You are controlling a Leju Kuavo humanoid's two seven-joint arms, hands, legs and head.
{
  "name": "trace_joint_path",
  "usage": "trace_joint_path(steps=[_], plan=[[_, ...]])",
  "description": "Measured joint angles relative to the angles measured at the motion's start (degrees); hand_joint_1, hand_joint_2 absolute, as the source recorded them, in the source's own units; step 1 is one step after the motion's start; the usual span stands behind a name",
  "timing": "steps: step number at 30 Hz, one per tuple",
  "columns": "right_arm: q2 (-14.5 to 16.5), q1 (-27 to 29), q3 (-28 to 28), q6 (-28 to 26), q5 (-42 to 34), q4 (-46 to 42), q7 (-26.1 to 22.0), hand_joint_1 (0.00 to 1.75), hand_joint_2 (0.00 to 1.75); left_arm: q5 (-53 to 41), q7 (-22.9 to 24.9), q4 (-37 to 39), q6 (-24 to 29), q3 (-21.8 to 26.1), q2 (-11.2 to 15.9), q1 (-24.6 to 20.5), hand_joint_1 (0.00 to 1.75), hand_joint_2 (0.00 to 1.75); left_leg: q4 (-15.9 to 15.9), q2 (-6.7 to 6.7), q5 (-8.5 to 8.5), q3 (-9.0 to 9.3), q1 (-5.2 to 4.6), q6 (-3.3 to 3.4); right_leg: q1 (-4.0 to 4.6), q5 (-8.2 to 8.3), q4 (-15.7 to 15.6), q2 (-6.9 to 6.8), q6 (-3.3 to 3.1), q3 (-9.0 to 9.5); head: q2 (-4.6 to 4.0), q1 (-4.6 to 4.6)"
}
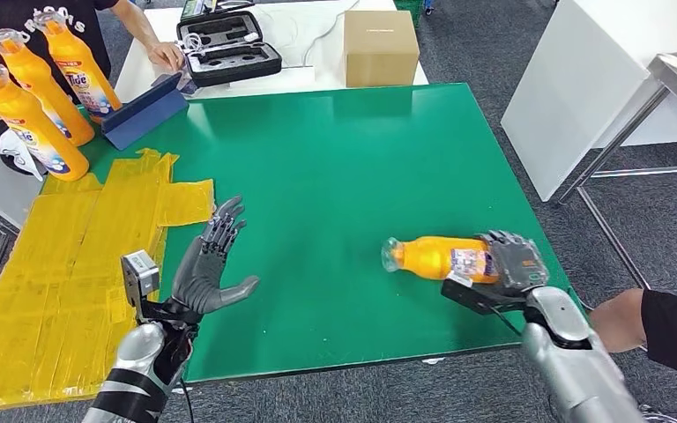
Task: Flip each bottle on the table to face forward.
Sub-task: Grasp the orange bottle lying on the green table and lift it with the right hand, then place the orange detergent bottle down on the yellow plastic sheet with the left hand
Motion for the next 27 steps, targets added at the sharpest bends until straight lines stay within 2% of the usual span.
trace_joint_path(steps=[3, 6, 12, 18, 23, 27], plan=[[4.8, 0.0, -2.2, -1.3, -2.0, -1.3, -1.1, 1.75, 1.75, -0.3, 0.2, 0.0, 0.3, -0.5, -0.1, -0.3, 0.0, 1.75, 0.0, -0.09, 0.02, -0.02, 0.01, -0.02, 0.0, -0.04, 0.0, -0.04, -0.02, -0.01, 0.0, 0.01], [7.4, 0.0, -3.8, -1.3, -4.0, -1.9, -2.7, 1.75, 1.75, -0.4, 0.3, 0.0, 0.6, -0.7, -0.1, -0.4, 0.0, 1.75, 0.0, -0.12, 0.02, -0.09, -0.01, -0.02, -0.02, -0.04, 0.0, -0.05, -0.01, -0.01, 0.0, 0.03], [14.6, -0.2, -7.4, -1.3, -15.0, -2.7, -10.0, 1.75, 1.75, -1.0, 0.9, 0.5, 1.6, -2.2, -0.1, -2.6, 0.0, 1.75, 0.0, -0.1, 0.02, -0.1, -0.04, -0.01, -0.04, -0.03, 0.0, -0.04, 0.0, -0.02, 0.0, 0.03], [21.3, -1.2, -8.5, 0.2, -22.6, -2.5, -14.4, 1.75, 1.75, -1.0, 1.6, 3.0, 1.9, -4.4, -0.6, -5.8, 0.0, 1.75, 0.0, -0.08, 0.05, -0.08, 0.0, -0.02, -0.02, -0.03, 0.0, -0.04, 0.0, -0.03, 0.0, 0.01], [25.4, -2.1, -8.5, 3.7, -27.3, -1.7, -17.2, 1.75, 1.75, -0.8, 1.6, 5.9, 1.3, -5.9, -1.2, -8.2, 0.0, 1.75, 0.0, -0.08, 0.05, -0.09, -0.01, -0.02, -0.02, -0.03, 0.0, -0.04, 0.0, -0.05, 0.0, 0.02], [28.3, -2.8, -8.4, 10.9, -33.8, -1.0, -19.1, 1.75, 1.75, -0.3, 1.2, 8.4, 0.9, -6.8, -1.9, -10.0, 0.0, 1.75, 0.0, -0.09, 0.05, -0.1, -0.01, -0.02, -0.02, -0.03, 0.0, -0.04, 0.0, -0.05, 0.0, 0.02]])
